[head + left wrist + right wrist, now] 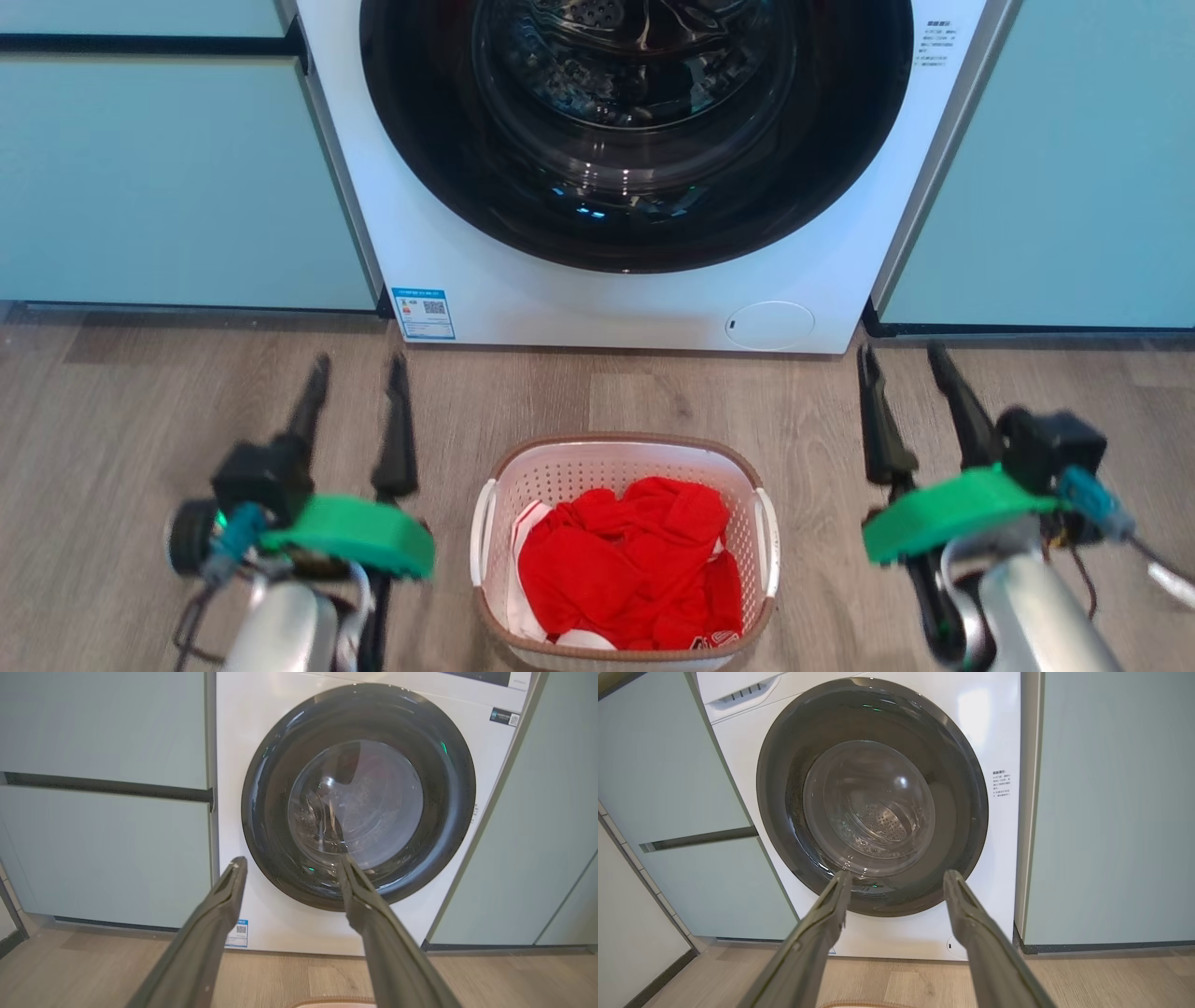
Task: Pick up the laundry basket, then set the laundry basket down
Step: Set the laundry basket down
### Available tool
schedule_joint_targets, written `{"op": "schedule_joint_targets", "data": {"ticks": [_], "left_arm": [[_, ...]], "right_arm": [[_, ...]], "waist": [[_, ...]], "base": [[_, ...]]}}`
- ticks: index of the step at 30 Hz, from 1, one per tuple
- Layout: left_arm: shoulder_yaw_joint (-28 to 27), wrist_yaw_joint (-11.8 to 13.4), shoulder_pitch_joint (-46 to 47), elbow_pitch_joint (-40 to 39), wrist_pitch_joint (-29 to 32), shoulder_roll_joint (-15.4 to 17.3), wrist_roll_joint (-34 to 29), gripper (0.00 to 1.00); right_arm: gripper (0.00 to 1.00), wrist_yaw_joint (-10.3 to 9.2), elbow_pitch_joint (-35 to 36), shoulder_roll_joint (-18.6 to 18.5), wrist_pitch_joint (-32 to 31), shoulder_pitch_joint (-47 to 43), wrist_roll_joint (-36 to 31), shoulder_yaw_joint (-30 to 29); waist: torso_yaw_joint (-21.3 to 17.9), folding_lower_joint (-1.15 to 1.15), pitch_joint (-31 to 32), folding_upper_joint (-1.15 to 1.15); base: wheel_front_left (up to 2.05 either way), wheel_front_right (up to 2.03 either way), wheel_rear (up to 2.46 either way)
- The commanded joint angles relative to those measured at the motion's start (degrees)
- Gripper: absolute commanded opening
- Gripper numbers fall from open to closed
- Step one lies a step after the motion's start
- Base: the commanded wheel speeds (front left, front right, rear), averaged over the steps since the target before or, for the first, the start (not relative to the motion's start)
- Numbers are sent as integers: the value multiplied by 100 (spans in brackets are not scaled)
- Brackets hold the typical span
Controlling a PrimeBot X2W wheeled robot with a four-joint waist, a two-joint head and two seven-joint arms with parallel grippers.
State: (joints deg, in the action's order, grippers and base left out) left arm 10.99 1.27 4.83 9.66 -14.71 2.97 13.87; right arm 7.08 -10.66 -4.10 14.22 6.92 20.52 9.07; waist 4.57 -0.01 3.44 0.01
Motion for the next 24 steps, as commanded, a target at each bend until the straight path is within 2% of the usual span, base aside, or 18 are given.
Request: {"op": "schedule_joint_targets", "data": {"ticks": [1,7,10,24], "left_arm": [[-130,-38,186,-167,-29,-3,-34,100],[70,-145,-102,-2,-29,-8,160,100],[67,-152,-154,-39,-29,-8,171,100],[97,-178,-138,-121,-29,-9,78,100]], "right_arm": [[100,41,221,34,77,83,-54,89],[100,41,414,113,77,-401,-225,-201],[100,41,394,119,77,-546,-88,-362],[100,41,547,122,78,-533,-113,-277]], "waist": [[-8,1,-1,-1],[-43,1,-30,-1],[-60,1,-49,-1],[-108,1,-54,-1]], "base": [[0,0,0],[0,0,0],[0,0,0],[0,0,0]]}}
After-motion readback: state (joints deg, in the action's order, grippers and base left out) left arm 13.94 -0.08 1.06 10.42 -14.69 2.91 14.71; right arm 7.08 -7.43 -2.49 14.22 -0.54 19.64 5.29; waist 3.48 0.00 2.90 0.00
